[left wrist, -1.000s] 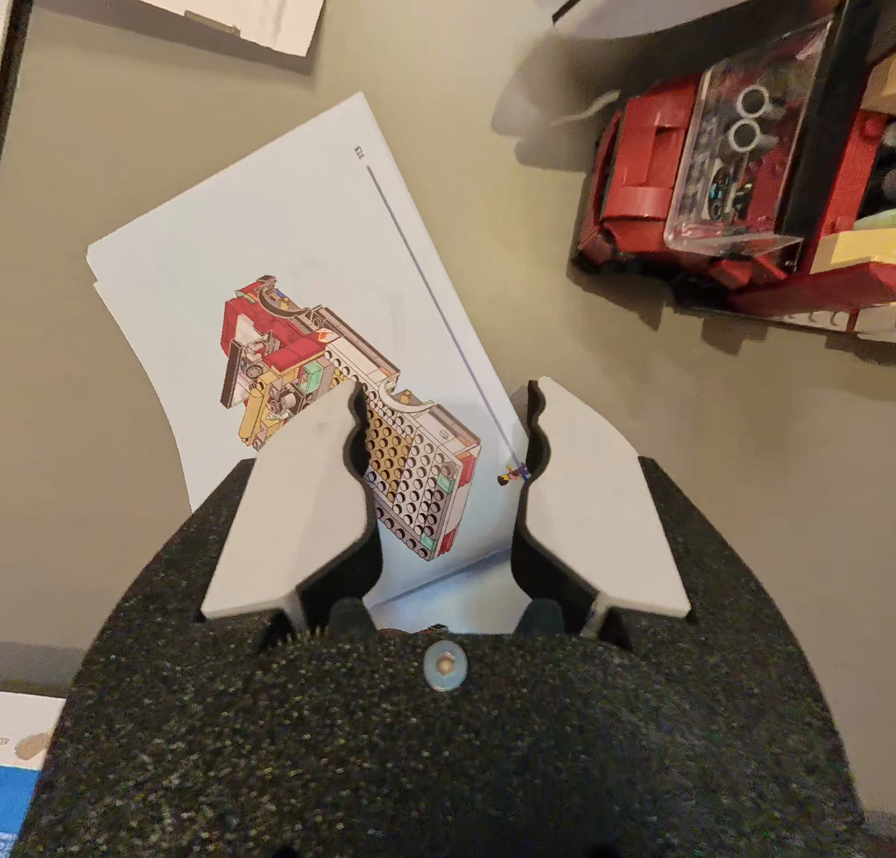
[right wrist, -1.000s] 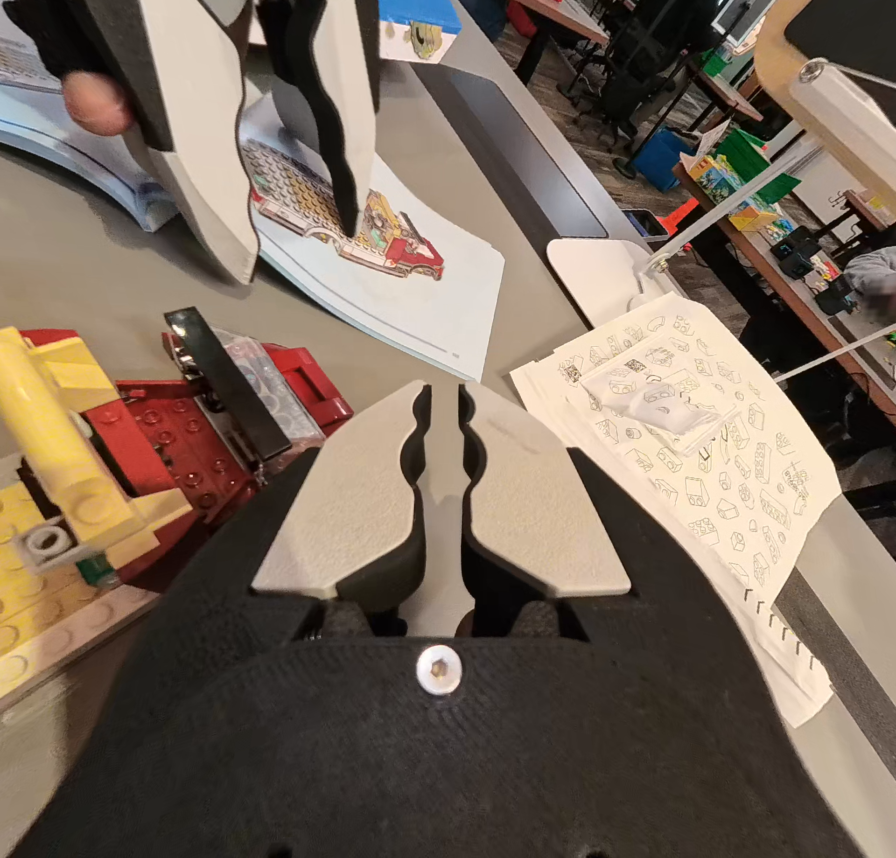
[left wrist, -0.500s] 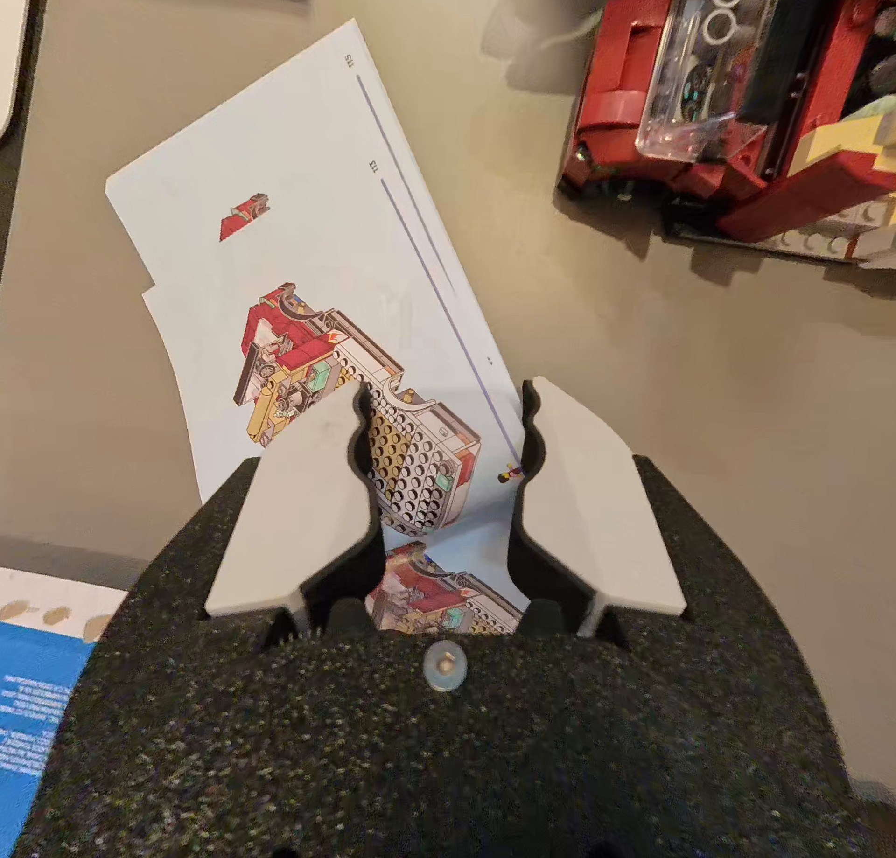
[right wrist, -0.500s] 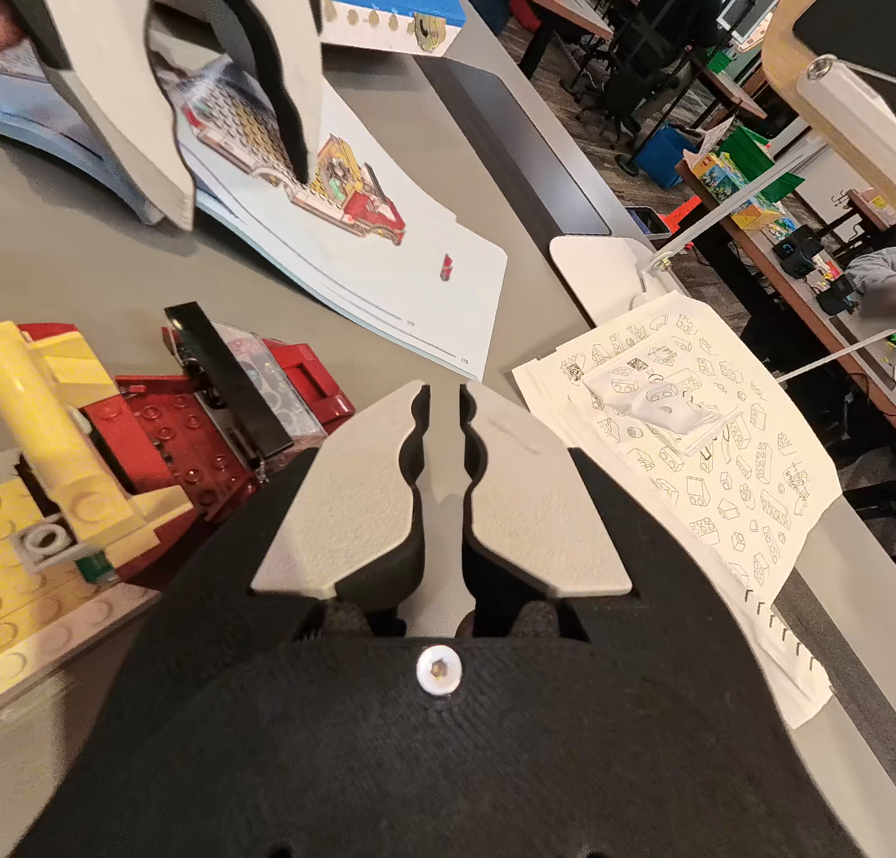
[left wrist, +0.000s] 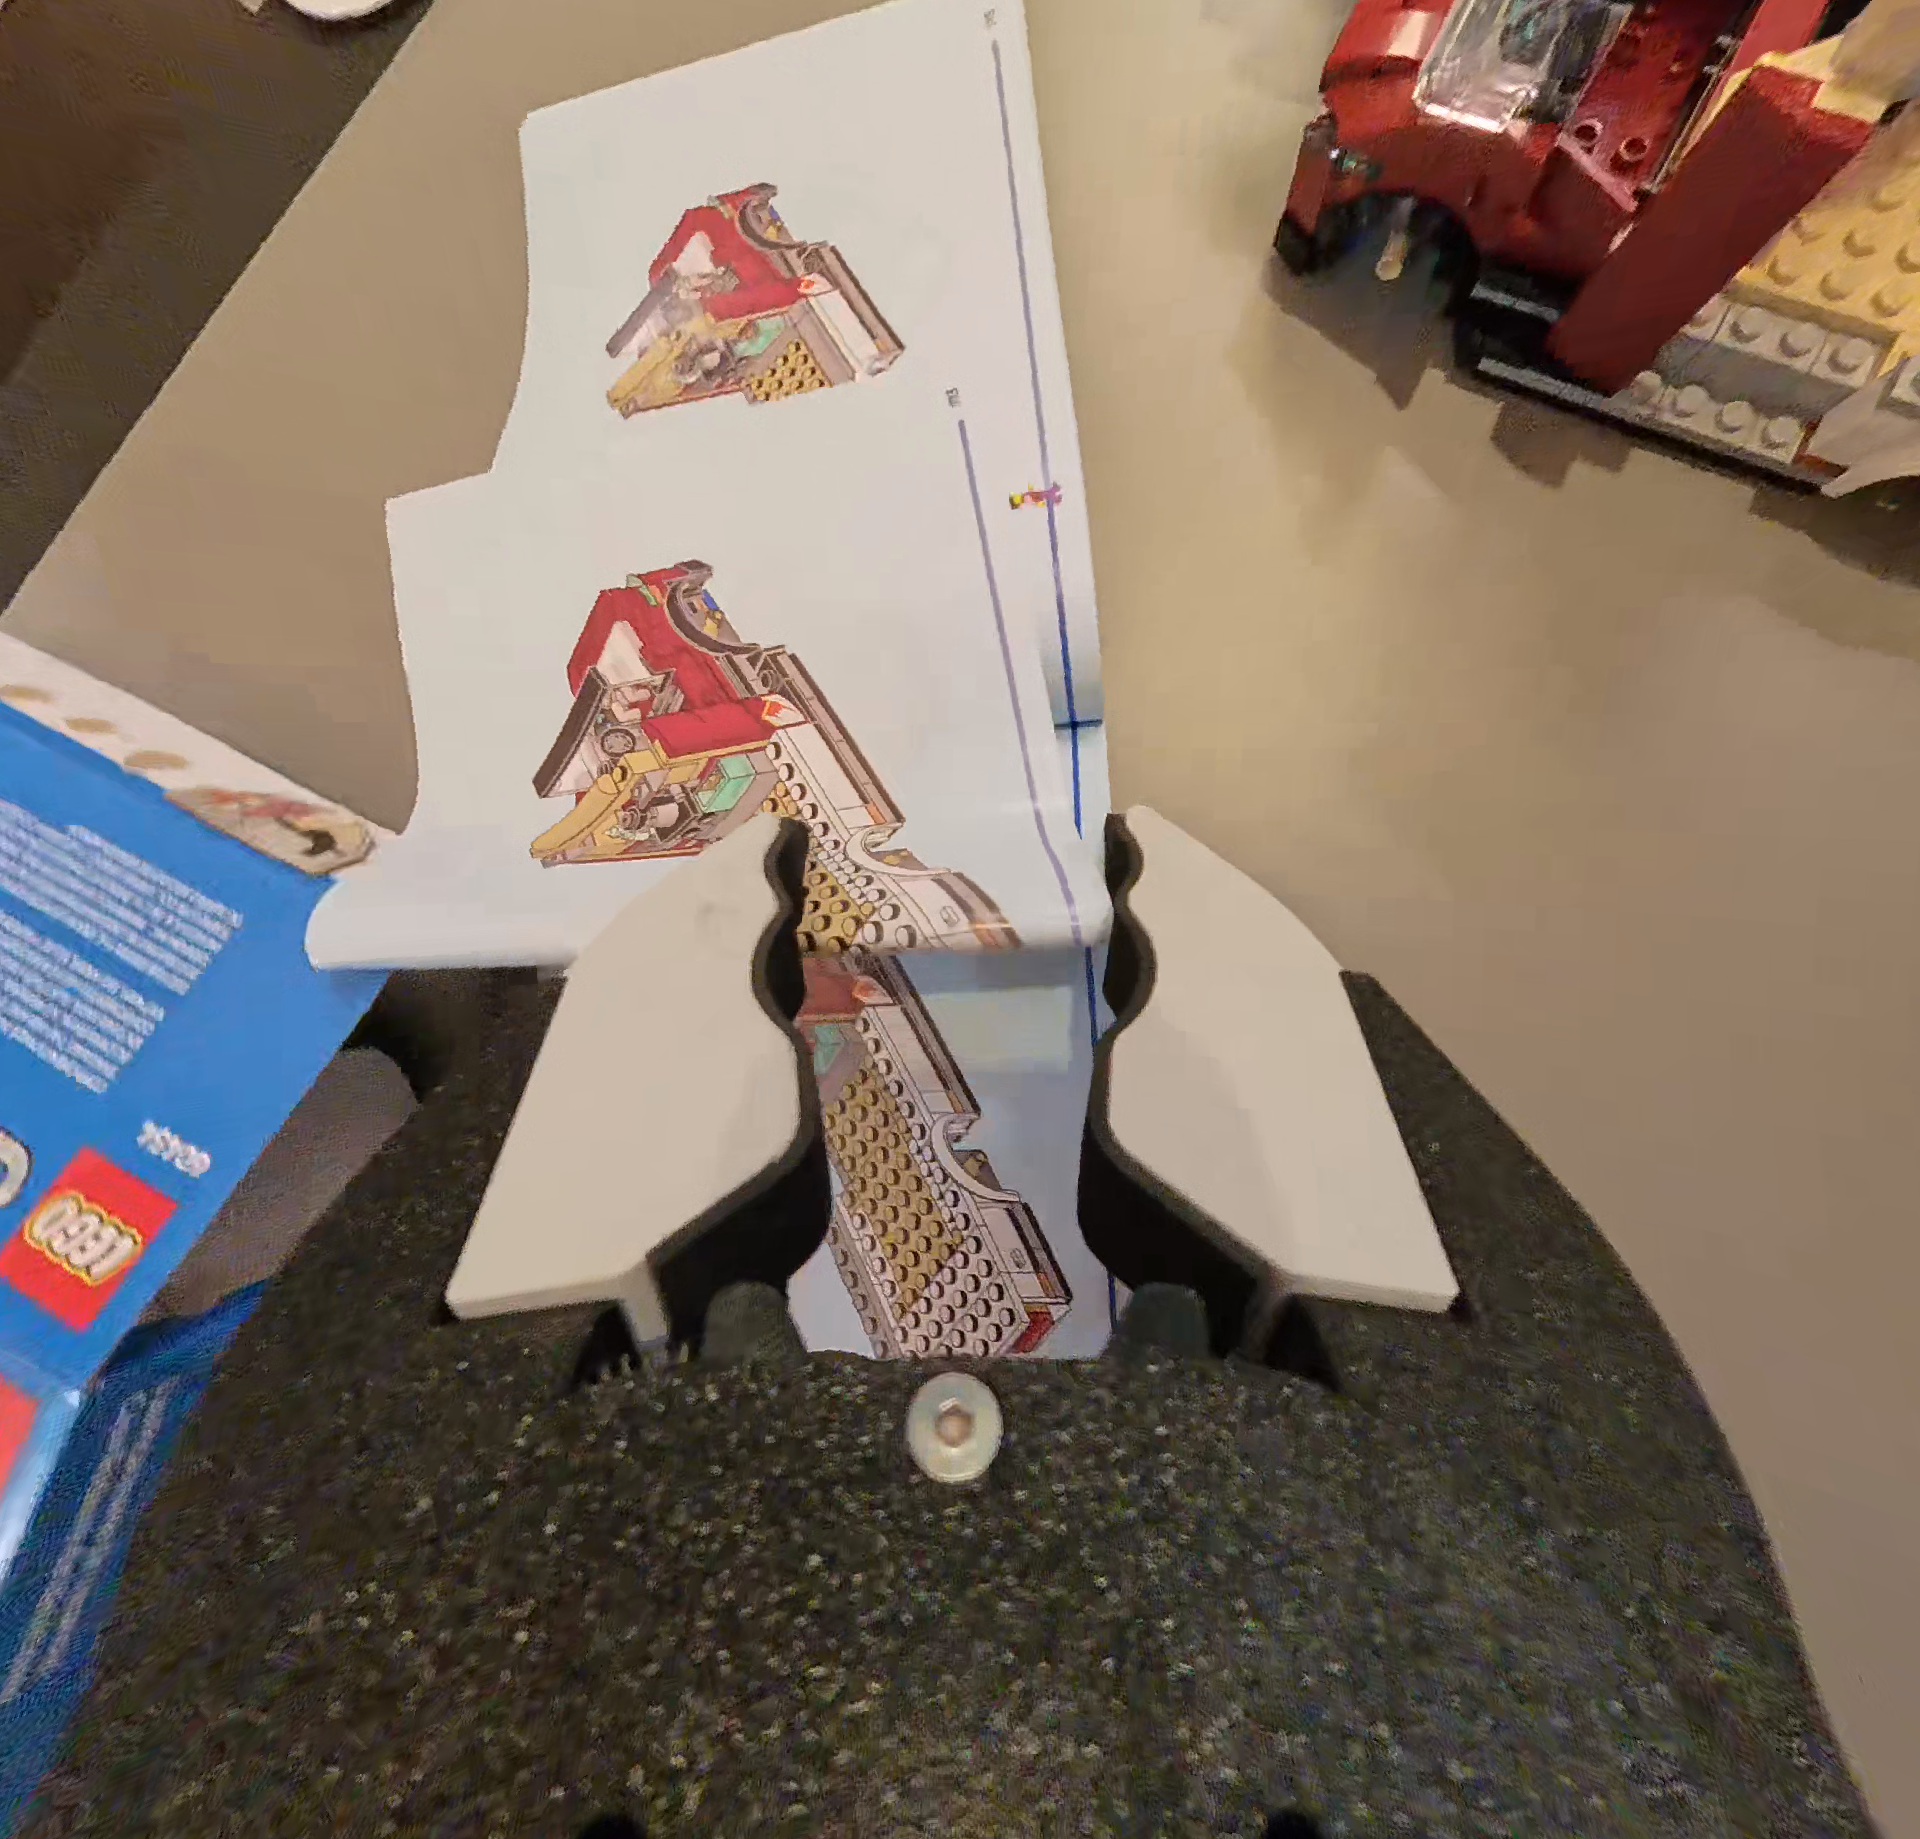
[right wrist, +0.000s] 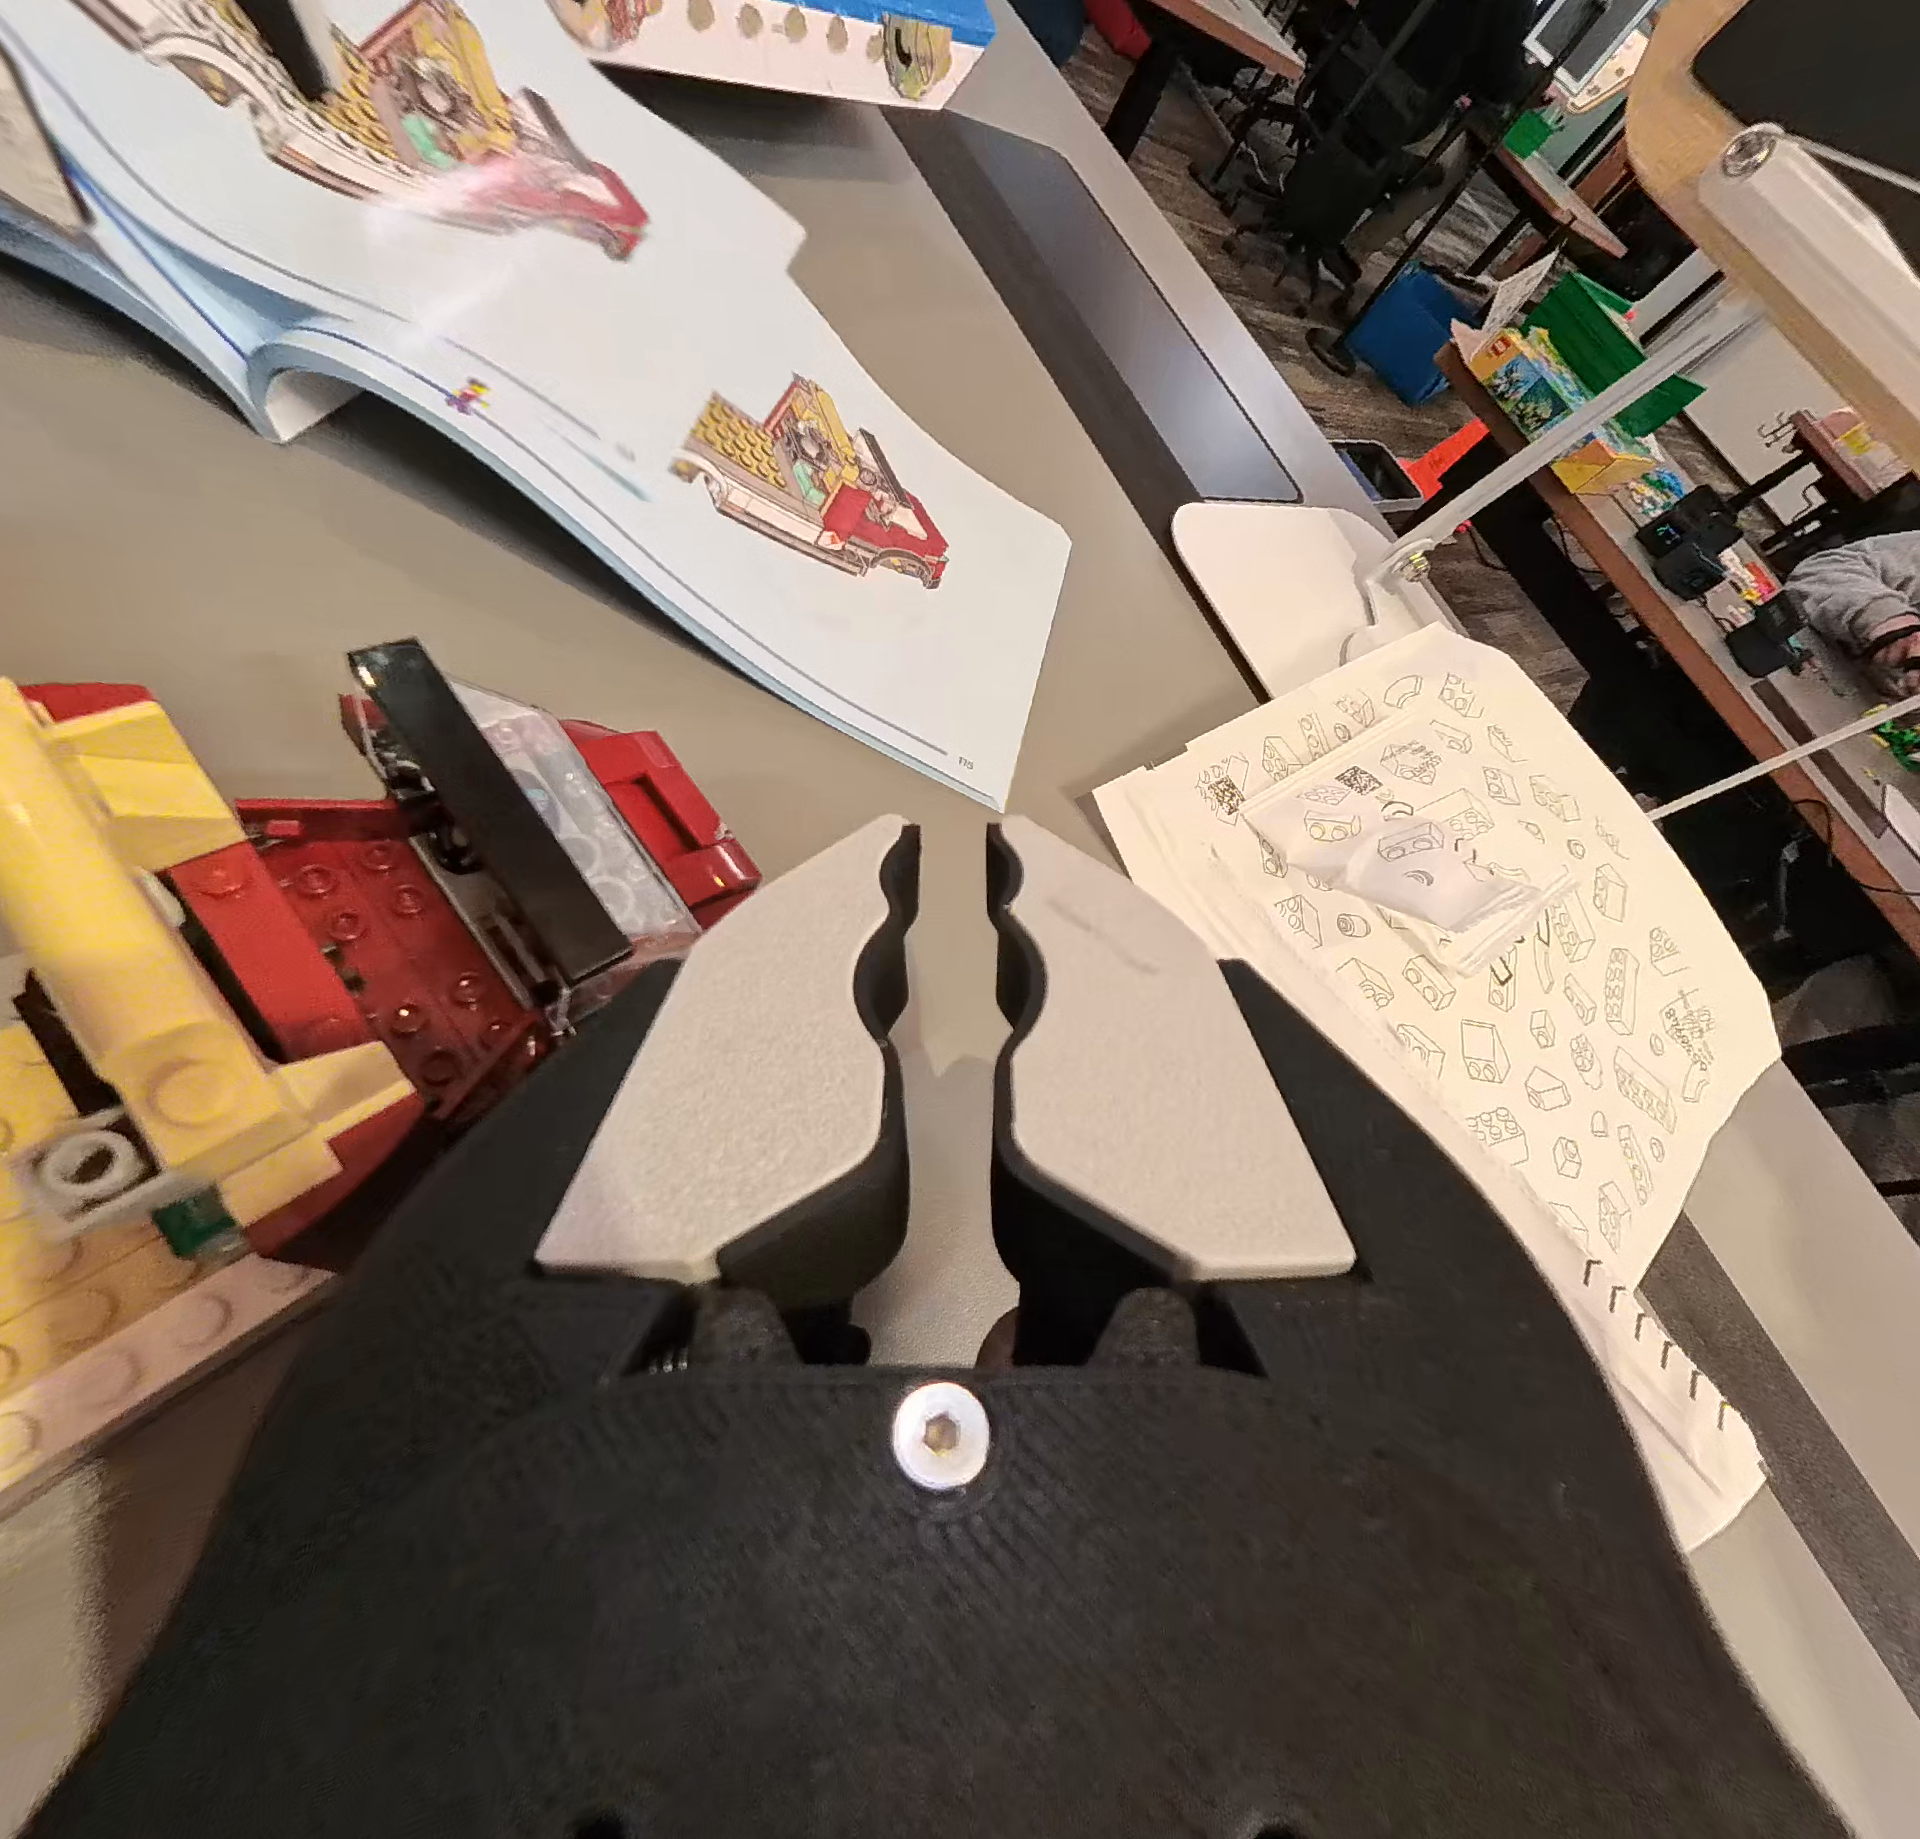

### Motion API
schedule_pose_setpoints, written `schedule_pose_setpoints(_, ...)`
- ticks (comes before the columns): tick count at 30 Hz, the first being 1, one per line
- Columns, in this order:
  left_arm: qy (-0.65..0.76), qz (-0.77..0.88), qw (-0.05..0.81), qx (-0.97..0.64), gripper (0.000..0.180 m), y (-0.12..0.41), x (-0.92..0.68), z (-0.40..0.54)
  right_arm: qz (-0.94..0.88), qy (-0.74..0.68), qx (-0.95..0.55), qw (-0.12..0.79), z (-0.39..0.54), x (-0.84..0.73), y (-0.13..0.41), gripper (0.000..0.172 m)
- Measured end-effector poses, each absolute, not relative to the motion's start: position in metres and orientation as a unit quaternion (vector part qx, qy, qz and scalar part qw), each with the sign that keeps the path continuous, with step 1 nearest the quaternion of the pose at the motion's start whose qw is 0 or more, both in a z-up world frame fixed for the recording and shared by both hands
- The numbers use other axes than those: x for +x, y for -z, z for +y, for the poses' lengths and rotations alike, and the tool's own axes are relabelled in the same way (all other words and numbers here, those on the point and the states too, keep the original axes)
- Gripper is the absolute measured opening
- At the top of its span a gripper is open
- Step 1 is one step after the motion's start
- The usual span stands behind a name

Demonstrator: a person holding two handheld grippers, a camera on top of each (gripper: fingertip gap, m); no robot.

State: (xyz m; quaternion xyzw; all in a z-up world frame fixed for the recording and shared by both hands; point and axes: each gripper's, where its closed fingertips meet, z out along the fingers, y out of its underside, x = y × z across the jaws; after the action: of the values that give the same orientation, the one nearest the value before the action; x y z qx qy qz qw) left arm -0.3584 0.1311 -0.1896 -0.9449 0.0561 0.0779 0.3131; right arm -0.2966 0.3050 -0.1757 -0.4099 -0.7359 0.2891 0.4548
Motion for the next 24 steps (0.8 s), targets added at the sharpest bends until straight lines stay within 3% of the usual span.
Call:
schedule_pose_setpoints(8,-0.122,-0.038,0.400,-0.908,0.055,0.180,-0.352,0.111,-0.736,-0.285,-0.407,0.460,0.305,-0.296,0.176,0.012)
schedule_pose_setpoints(24,-0.173,-0.051,0.415,-0.892,0.058,0.175,-0.345,0.119,-0.741,-0.270,-0.396,0.470,0.303,-0.295,0.177,0.013)
